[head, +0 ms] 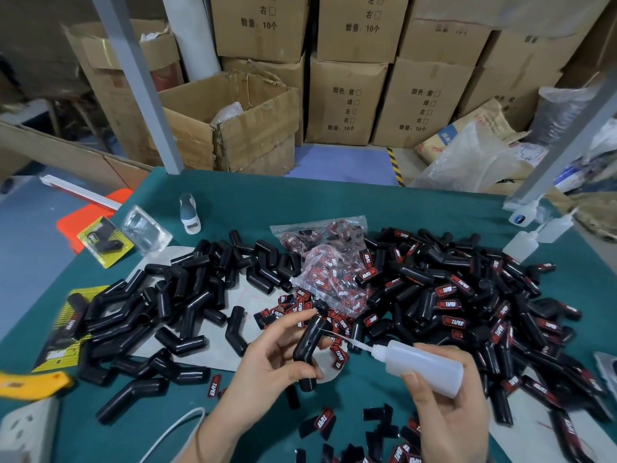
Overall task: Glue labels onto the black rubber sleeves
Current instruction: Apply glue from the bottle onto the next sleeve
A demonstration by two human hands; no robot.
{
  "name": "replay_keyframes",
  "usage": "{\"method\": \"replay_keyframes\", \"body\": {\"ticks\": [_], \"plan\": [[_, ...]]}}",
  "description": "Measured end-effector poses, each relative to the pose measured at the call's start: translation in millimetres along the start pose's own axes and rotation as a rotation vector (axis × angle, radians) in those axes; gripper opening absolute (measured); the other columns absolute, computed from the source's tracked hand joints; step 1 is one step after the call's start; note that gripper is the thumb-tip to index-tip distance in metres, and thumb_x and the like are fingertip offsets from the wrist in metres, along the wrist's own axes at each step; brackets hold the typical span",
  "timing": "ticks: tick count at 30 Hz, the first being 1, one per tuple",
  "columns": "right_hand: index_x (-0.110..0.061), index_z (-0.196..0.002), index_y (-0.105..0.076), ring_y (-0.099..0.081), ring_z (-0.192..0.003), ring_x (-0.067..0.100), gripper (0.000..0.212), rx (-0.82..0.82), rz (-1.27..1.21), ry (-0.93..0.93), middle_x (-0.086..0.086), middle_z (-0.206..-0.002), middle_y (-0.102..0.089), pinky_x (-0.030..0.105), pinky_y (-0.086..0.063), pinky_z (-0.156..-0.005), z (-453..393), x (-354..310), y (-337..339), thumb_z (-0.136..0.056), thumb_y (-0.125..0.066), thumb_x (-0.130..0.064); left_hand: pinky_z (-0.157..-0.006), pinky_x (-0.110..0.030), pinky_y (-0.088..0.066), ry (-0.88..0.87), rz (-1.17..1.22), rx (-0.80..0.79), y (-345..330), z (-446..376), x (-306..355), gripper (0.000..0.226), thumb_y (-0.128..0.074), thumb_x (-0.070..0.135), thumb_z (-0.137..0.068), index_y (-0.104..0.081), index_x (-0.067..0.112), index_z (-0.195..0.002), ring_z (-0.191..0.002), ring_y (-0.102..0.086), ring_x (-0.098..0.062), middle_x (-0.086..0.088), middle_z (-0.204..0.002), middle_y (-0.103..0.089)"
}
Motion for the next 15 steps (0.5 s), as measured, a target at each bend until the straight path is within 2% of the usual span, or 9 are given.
{"method": "replay_keyframes", "body": {"ticks": [3,7,15], "plan": [[-0.044,-0.096,-0.071,-0.070,-0.089,0.008,0.040,-0.016,0.006,0.016,-0.008,-0.099,-0.071,0.013,-0.055,-0.071,0.2,-1.5,-1.6,-0.079,-0.081,-0.009,-0.081,-0.030,-0.059,0.005,0.000,-0.003,0.5,-0.4,-1.9,0.074,-0.096,0.036,-0.071,-0.064,0.039,-0.136,-0.087,-0.075,-0.026,-0.017,-0.123,-0.074],[-0.038,-0.097,-0.072,-0.070,-0.087,0.008,0.036,-0.001,-0.029,0.018,-0.008,-0.094,-0.070,0.012,-0.054,-0.071,-0.7,-1.7,-1.3,-0.074,-0.073,-0.010,-0.083,-0.030,-0.058,0.005,-0.029,-0.009,0.6,-0.2,-4.0,0.071,-0.086,0.019,-0.072,-0.063,0.040,-0.136,-0.084,-0.075,-0.028,-0.016,-0.124,-0.074],[-0.040,-0.097,-0.071,-0.069,-0.086,0.009,0.037,-0.016,-0.022,0.028,-0.007,-0.095,-0.069,0.014,-0.055,-0.071,0.4,-1.0,-1.6,-0.074,-0.074,-0.012,-0.082,-0.030,-0.057,0.007,-0.030,-0.001,0.3,-0.2,-3.3,0.070,-0.085,0.018,-0.070,-0.065,0.040,-0.134,-0.084,-0.074,-0.026,-0.016,-0.123,-0.074]]}}
Point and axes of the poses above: each hand's wrist, its own z-axis away from the middle knuckle, its own y-axis out of the back of the hand, x = y × z, the point moved 9 cm from there along -z, towards the middle knuckle
